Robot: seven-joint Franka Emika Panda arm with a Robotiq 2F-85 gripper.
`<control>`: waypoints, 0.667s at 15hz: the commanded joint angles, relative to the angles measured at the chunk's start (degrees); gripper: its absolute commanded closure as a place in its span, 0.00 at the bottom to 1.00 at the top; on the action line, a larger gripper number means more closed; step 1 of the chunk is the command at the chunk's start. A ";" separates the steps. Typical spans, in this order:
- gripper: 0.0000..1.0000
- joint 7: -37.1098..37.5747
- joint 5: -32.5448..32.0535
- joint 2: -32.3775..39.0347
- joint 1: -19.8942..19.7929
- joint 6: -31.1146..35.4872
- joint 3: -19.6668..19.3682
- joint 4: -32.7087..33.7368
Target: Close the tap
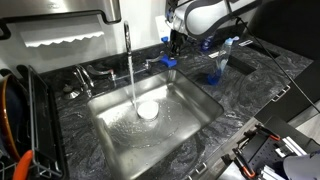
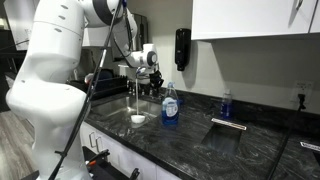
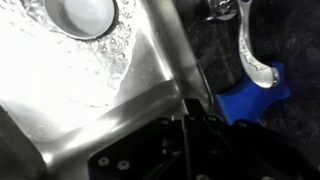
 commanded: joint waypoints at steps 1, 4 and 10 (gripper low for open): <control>1.00 -3.00 -4.54 1.08 1.76 7.38 -2.51 0.35; 1.00 -7.98 -4.73 1.10 1.62 9.01 -1.91 0.16; 0.99 -7.34 -4.25 0.31 2.61 7.54 -2.88 -0.02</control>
